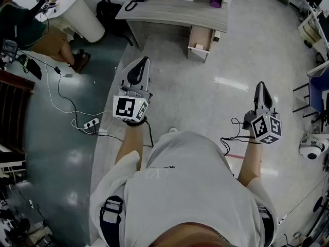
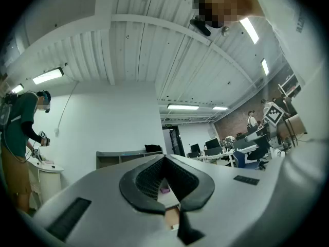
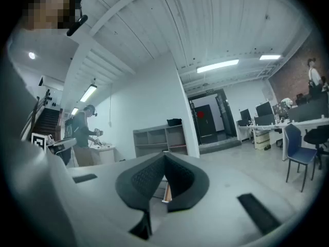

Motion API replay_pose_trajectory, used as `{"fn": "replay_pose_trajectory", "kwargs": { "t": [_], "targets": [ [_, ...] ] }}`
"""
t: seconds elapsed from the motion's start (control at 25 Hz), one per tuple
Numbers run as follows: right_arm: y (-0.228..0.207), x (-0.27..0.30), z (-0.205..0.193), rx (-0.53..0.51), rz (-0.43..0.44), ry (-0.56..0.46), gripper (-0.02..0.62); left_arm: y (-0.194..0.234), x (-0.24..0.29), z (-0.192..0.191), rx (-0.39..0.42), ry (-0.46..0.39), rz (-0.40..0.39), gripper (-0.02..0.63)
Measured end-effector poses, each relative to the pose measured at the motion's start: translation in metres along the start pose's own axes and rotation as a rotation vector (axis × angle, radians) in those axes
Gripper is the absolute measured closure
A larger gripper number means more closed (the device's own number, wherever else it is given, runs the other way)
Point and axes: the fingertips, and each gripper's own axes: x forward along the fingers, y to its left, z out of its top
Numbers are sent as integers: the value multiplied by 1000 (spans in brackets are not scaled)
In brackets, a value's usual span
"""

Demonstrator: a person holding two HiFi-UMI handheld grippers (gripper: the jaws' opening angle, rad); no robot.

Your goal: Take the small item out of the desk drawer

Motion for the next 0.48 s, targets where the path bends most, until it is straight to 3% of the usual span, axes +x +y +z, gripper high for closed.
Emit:
{"fn": "replay_pose_trajectory", "kwargs": {
  "t": [0.48],
  "targets": [
    [7,4,-2,10,-6,7,595,5,0,-4,-17,4,-7,607]
  ]
}}
